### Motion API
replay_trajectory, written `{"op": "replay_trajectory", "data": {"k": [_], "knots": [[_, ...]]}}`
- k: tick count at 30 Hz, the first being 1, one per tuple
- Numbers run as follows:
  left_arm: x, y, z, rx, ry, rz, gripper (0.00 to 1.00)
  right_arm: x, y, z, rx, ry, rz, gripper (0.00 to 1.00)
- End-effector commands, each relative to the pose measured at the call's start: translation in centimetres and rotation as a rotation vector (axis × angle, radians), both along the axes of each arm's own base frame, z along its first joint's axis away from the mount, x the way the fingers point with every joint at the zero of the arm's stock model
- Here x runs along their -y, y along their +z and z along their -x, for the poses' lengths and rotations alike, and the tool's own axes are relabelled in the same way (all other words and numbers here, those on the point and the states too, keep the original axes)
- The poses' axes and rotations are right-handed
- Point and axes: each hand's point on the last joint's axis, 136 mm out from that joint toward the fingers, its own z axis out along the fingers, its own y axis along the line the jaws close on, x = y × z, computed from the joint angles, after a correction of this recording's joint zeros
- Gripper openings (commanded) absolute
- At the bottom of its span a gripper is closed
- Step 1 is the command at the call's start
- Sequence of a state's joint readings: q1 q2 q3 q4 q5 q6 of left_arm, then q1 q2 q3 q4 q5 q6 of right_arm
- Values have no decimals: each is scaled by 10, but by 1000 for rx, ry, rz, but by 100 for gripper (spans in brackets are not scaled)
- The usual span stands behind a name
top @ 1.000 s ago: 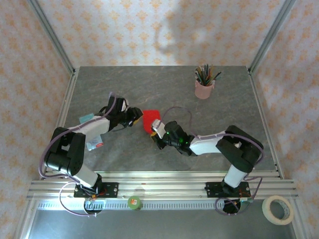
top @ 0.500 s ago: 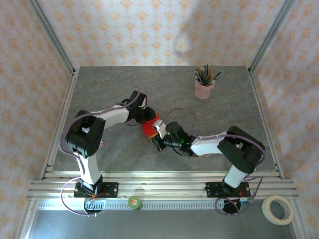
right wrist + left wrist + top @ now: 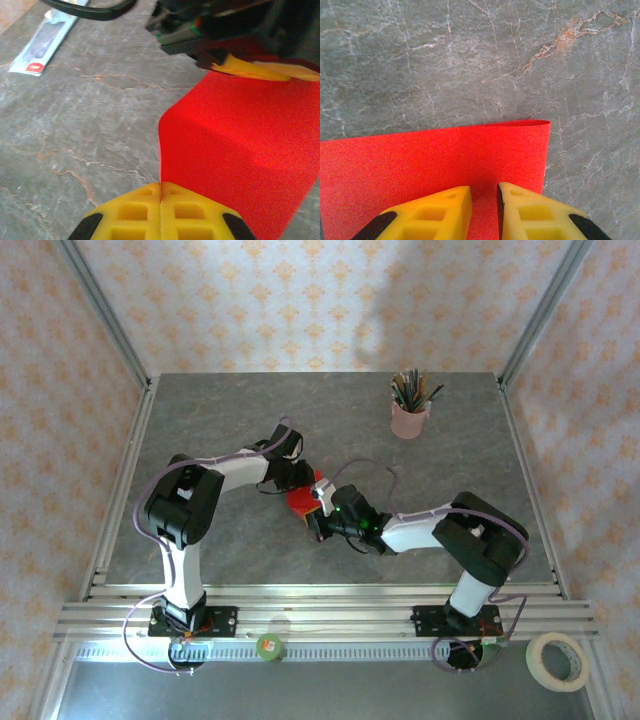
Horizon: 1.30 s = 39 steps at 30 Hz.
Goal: Fold a paper plane with a square sheet of paper (pick it up from the middle)
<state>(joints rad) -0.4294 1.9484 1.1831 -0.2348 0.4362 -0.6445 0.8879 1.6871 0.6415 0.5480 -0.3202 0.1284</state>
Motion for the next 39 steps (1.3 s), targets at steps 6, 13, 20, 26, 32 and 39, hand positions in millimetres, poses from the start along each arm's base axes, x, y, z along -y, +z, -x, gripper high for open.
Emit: {"op": "replay_trajectory", "data": {"k": [6, 13, 20, 26, 32, 39], "knots": [[-13, -36, 24, -107, -25, -103, 26, 24, -19, -23, -41, -177, 75, 3], [-10, -36, 25, -107, -37, -94, 26, 28, -23, -31, -46, -225, 91, 3], [-8, -37, 25, -109, -48, -88, 26, 28, -24, -36, -42, -239, 102, 3], [-7, -37, 26, -111, -51, -88, 26, 25, -26, -38, -44, -230, 113, 3], [-6, -37, 26, -110, -53, -86, 26, 25, -28, -37, -52, -226, 117, 3], [-6, -35, 25, -108, -50, -81, 26, 20, -32, -32, -80, -199, 112, 3]]}}
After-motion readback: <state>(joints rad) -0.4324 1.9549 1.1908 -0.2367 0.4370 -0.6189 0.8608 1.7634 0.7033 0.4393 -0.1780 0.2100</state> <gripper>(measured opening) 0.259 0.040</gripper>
